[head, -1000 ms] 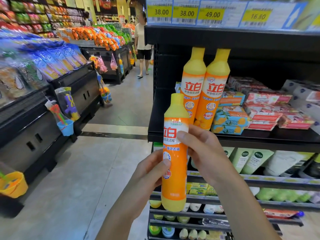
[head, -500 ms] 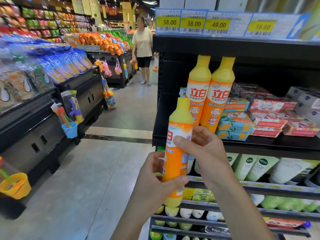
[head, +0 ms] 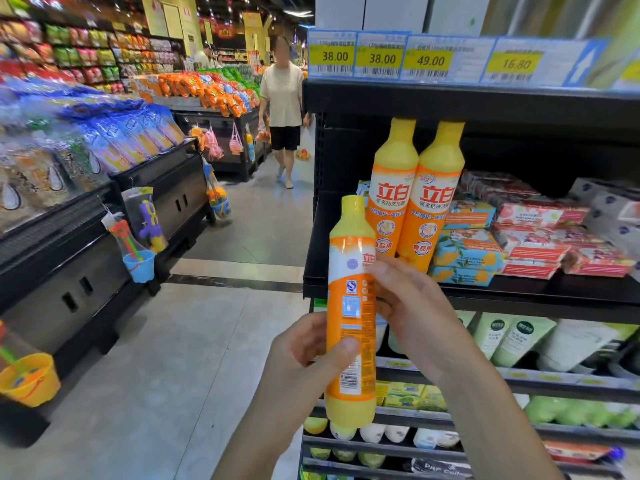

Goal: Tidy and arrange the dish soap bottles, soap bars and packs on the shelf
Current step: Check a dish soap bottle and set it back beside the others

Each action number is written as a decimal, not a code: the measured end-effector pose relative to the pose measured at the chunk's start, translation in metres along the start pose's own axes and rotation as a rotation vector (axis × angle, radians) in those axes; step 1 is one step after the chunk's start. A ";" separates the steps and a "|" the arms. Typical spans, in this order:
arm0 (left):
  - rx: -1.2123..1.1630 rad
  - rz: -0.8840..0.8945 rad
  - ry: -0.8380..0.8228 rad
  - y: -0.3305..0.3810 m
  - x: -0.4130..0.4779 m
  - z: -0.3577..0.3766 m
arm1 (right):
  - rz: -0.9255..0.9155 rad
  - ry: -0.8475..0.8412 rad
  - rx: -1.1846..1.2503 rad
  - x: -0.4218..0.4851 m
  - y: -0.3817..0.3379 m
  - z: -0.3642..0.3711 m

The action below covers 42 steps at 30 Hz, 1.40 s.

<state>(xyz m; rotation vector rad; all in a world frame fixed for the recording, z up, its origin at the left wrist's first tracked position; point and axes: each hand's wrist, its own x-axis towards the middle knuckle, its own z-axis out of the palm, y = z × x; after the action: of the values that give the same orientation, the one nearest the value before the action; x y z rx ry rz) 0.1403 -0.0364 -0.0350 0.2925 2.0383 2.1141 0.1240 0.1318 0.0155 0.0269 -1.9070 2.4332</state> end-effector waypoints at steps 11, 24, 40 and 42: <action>-0.178 -0.031 -0.132 -0.001 0.003 -0.008 | 0.048 -0.016 -0.031 0.002 -0.005 0.004; -0.098 -0.006 -0.170 -0.005 -0.006 0.005 | -0.082 0.071 0.003 -0.010 -0.002 0.002; 0.185 0.066 0.179 0.006 0.001 0.042 | -0.121 0.123 -0.126 -0.017 -0.013 -0.027; 0.151 0.075 0.174 0.010 0.001 0.045 | -0.120 0.081 -0.111 -0.017 -0.015 -0.033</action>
<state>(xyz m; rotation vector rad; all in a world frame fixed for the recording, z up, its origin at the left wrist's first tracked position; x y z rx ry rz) 0.1513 0.0065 -0.0231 0.2166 2.3266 2.0984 0.1426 0.1671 0.0212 0.0367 -1.9423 2.2145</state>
